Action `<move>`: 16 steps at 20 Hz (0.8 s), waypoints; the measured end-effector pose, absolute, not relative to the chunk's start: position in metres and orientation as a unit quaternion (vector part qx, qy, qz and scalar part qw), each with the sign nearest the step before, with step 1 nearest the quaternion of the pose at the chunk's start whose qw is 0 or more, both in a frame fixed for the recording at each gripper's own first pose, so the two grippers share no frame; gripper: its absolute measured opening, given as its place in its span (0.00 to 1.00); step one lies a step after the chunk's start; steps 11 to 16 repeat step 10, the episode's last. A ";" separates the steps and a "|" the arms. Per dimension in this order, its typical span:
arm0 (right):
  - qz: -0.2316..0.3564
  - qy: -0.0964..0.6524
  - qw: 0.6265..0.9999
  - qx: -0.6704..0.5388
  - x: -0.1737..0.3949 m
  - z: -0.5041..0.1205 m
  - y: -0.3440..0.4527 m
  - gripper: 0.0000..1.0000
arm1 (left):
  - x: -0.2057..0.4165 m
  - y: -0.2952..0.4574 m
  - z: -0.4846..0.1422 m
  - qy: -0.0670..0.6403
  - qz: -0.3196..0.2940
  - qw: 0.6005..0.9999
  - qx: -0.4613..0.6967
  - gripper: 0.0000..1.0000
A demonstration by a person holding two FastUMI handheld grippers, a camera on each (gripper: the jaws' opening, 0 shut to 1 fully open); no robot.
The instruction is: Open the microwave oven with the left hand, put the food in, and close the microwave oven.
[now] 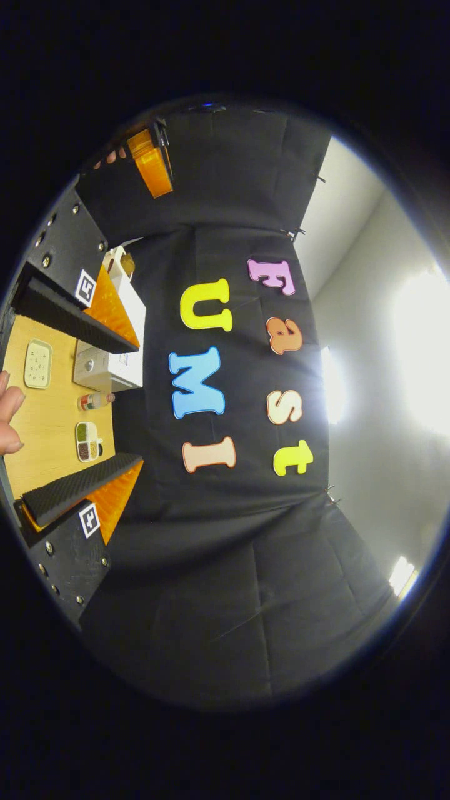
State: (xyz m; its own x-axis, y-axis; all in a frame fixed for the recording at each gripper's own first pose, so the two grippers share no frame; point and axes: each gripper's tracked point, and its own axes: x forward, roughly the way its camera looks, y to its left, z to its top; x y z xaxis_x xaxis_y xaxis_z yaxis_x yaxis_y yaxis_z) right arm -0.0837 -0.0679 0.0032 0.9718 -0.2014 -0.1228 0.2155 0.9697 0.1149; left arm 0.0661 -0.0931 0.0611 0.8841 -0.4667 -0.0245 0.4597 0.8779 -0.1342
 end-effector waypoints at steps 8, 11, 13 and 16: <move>-0.139 0.027 0.990 -0.015 -0.062 0.033 -0.048 1.00 | 0.090 -0.057 0.048 0.038 -0.221 0.970 -0.089 0.94; -0.127 0.034 0.991 -0.007 -0.057 0.030 -0.036 0.98 | 0.098 -0.048 0.045 0.038 -0.220 0.971 -0.081 0.94; -0.127 0.034 0.991 -0.007 -0.057 0.030 -0.036 0.98 | 0.098 -0.048 0.045 0.038 -0.220 0.971 -0.081 0.94; -0.127 0.034 0.991 -0.007 -0.057 0.030 -0.036 0.98 | 0.098 -0.048 0.045 0.038 -0.220 0.971 -0.081 0.94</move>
